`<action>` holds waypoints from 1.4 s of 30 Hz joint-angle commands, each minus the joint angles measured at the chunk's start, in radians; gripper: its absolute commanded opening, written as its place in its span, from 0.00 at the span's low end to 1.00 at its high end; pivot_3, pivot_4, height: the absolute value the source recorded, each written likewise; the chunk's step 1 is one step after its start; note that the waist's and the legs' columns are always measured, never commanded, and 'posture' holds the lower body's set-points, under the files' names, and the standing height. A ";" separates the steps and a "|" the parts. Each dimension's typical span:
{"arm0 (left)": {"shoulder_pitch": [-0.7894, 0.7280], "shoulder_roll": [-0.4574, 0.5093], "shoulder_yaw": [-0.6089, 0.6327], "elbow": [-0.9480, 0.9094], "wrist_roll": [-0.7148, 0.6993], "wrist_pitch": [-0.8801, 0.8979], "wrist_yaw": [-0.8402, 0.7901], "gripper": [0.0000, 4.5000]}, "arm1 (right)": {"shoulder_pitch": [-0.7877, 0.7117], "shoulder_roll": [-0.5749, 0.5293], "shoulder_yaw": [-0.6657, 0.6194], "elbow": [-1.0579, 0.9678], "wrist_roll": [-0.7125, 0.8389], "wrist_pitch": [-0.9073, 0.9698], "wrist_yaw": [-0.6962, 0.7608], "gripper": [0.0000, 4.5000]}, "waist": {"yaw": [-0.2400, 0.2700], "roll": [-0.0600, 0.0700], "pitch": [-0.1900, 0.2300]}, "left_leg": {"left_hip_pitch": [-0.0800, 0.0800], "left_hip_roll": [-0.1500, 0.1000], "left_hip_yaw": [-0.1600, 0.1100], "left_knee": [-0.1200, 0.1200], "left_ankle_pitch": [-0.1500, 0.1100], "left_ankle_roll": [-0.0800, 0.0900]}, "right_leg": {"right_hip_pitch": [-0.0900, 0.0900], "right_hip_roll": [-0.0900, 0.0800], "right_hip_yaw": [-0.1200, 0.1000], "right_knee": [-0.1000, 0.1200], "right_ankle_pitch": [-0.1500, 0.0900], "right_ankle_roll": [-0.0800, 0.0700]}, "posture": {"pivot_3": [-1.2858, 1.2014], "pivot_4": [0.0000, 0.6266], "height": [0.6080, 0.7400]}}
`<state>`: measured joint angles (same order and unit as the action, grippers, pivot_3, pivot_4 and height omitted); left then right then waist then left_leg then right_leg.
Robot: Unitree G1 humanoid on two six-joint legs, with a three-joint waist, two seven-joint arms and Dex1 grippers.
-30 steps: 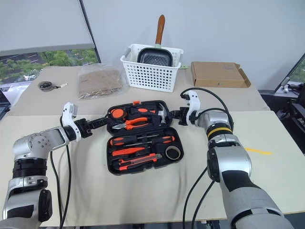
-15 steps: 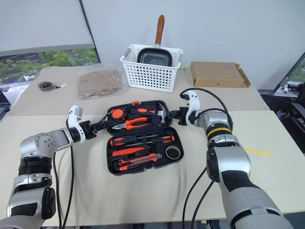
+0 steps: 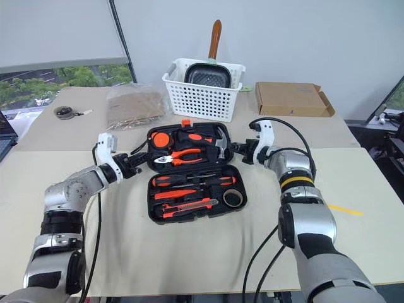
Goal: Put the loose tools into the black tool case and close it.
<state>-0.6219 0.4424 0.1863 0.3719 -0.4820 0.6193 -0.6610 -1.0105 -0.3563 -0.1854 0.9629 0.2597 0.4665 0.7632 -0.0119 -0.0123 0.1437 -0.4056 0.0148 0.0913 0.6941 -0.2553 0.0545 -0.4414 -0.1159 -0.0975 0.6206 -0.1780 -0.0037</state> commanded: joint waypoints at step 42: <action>0.398 0.050 -0.017 -0.196 -0.018 -0.649 -0.188 0.60 | 0.785 -0.235 0.130 -0.814 -0.007 -0.709 0.242 0.59 | 0.002 0.000 0.001 | 0.006 0.003 0.004 0.000 -0.006 0.009 | 0.002 0.001 0.002 -0.005 0.000 0.000 | 0.52 0.24 0.70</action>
<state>-0.2286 0.4762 0.0881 0.2614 -0.3949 -0.1131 -0.8681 -0.2503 -0.5329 -0.0316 0.2627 0.1714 -0.3350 0.9423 -0.0100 -0.0121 0.1442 -0.3996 0.0183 0.0948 0.6944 -0.2611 0.0644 -0.4396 -0.1151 -0.0951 0.6149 -0.1789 -0.0032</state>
